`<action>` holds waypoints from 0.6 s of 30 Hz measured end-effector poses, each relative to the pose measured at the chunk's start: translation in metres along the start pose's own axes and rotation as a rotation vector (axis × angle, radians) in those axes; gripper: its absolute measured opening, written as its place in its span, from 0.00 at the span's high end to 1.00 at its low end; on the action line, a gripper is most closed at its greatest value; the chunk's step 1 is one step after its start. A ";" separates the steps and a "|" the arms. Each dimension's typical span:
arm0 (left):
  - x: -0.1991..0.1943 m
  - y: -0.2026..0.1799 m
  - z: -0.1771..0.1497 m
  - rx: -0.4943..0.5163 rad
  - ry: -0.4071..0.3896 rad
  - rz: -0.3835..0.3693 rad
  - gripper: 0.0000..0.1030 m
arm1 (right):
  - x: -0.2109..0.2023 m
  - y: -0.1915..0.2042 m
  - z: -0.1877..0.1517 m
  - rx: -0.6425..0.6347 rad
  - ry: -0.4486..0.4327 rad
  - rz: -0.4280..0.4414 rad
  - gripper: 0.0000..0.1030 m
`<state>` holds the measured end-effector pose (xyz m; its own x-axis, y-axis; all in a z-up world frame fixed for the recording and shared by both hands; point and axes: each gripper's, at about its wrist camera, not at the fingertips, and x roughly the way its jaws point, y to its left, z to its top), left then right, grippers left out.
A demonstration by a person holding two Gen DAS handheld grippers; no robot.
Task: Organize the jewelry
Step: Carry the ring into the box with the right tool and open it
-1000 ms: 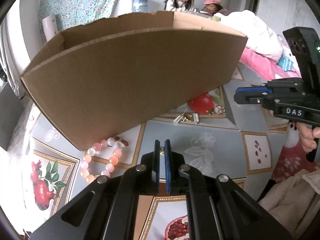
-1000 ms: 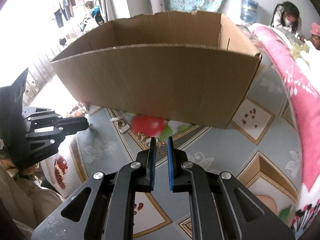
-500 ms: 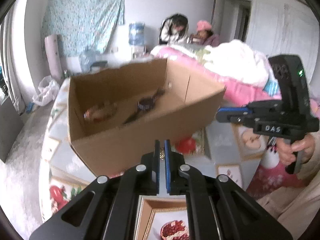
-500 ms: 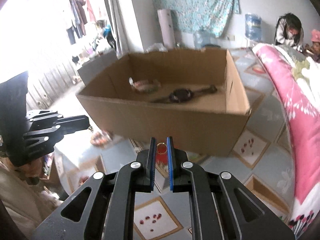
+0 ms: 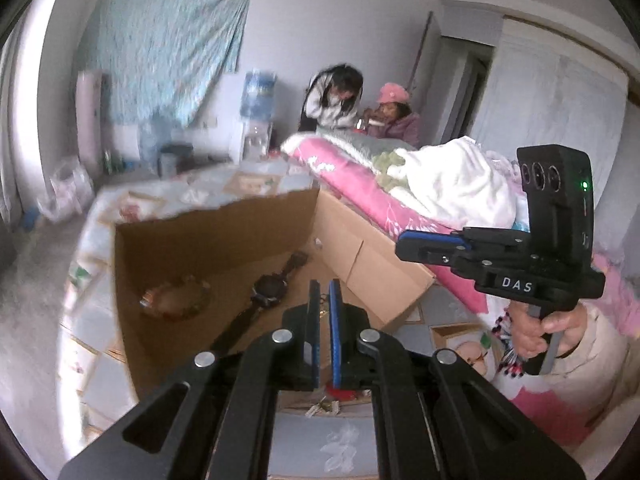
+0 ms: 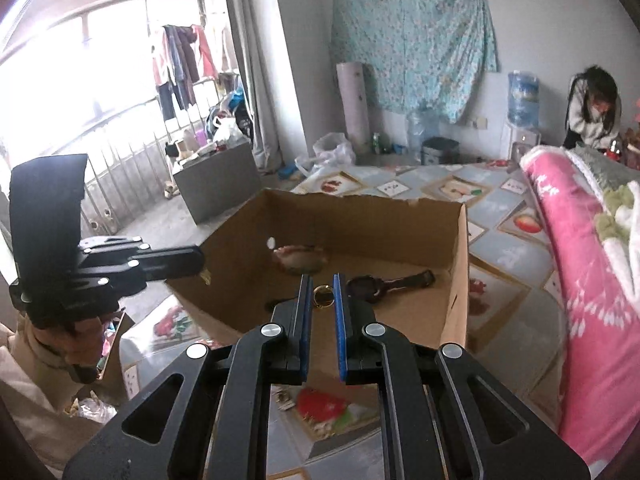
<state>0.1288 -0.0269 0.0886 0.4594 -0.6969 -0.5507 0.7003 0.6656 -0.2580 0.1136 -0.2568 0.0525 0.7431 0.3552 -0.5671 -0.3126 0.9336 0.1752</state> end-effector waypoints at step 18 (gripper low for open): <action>0.121 0.048 0.007 -0.253 0.356 0.010 0.95 | 0.097 -0.032 0.014 -0.133 0.309 -0.076 0.89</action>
<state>0.2221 -0.0815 0.0152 0.2170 -0.5840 -0.7822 0.5208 0.7470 -0.4133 0.2043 -0.2510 0.0030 0.5594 0.2350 -0.7949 -0.3529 0.9352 0.0281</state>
